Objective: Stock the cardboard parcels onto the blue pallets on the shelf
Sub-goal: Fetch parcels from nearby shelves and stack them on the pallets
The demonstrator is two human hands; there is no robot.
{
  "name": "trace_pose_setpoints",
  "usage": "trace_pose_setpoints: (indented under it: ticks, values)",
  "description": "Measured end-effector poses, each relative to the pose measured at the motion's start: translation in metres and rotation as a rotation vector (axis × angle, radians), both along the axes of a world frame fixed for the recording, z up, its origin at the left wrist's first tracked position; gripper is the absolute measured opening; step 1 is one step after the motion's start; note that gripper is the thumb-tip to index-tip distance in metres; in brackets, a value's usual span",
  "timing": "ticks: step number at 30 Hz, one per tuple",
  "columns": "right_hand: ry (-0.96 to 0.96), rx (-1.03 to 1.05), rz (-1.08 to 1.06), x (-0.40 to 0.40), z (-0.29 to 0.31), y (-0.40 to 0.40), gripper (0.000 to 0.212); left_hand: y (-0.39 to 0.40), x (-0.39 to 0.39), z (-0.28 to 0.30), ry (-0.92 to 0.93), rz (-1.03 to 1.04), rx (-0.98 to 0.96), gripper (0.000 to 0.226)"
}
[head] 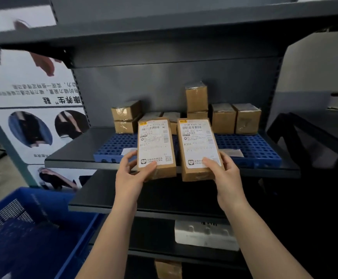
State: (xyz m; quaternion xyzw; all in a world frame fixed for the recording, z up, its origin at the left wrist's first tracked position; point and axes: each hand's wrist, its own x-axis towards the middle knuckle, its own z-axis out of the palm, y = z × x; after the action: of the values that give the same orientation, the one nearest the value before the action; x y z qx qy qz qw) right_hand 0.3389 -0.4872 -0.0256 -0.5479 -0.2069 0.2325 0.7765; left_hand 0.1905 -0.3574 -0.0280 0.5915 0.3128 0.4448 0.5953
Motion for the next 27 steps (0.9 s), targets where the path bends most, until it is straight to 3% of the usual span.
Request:
trace_pose_setpoints:
  ticks: [15, 21, 27]
  values:
    - [0.056, -0.018, -0.020, 0.032, 0.018, 0.109, 0.046, 0.118, 0.039, 0.021, 0.007, 0.032, 0.033, 0.048]
    - [0.119, -0.005, -0.046, 0.038, 0.025, 0.161, 0.038, 0.180, 0.059, 0.027, -0.021, -0.067, 0.006, 0.046]
    - [0.107, 0.023, -0.130, 0.041, 0.028, 0.203, 0.038, 0.230, 0.082, 0.031, -0.004, -0.130, 0.113, 0.046]
